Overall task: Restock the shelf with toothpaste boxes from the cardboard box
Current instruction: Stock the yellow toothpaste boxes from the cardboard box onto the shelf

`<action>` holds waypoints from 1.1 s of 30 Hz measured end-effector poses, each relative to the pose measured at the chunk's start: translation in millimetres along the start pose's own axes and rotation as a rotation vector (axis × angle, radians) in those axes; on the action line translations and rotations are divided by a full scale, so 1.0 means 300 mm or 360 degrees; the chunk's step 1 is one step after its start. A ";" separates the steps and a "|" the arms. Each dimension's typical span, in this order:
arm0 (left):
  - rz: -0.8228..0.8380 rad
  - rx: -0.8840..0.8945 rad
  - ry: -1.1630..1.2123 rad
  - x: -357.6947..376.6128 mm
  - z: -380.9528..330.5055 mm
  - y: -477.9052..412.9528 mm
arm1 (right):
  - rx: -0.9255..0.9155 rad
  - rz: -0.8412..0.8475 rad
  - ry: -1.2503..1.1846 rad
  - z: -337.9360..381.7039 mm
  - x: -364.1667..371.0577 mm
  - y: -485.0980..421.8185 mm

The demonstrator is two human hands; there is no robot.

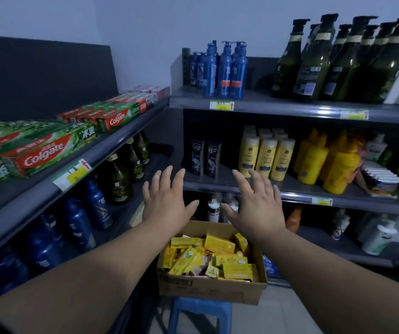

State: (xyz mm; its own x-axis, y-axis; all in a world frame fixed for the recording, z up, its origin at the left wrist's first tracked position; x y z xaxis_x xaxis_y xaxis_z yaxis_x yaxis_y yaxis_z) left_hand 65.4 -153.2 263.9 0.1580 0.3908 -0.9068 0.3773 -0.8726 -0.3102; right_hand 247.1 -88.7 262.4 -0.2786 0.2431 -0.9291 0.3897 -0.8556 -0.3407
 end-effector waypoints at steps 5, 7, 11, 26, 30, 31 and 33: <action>-0.0037 -0.0035 -0.0015 0.145 -0.062 -0.121 | -0.0102 0.0053 0.0040 -0.105 0.114 -0.149; -0.0047 -0.0076 -0.0029 0.208 -0.092 -0.169 | -0.0166 0.0045 0.0032 -0.163 0.161 -0.214; 0.0024 -0.0195 -0.0025 0.361 -0.149 -0.262 | -0.0283 0.0140 0.0056 -0.311 0.279 -0.327; 0.0472 -0.0545 -0.0163 1.078 0.075 -0.243 | -0.0224 0.0741 0.0005 -0.593 1.030 -0.370; 0.0697 -0.0616 -0.0145 1.275 0.178 -0.154 | -0.0218 0.0954 -0.0014 -0.551 1.214 -0.272; 0.0728 -0.0626 -0.0128 1.313 0.203 -0.136 | -0.0216 0.0950 -0.0047 -0.534 1.248 -0.252; 0.0782 -0.0618 -0.0126 1.376 0.251 -0.110 | -0.0215 0.0927 -0.0058 -0.506 1.315 -0.220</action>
State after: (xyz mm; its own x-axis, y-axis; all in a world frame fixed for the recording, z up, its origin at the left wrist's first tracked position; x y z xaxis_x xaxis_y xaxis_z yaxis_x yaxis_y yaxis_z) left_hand 49.6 14.7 -121.6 0.3346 -0.0643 -0.9402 0.5842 -0.7687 0.2605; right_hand 244.8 133.1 -103.4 -0.0148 -0.2665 -0.9637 0.5948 -0.7771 0.2058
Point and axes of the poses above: each hand's wrist, its own y-axis away from the middle knuckle, its own x-axis out of the palm, z = x × y, the point moved 6 cm from there along -y, towards the middle knuckle, and after that the axes turned 3 degrees about y, right-handed, at the moved point
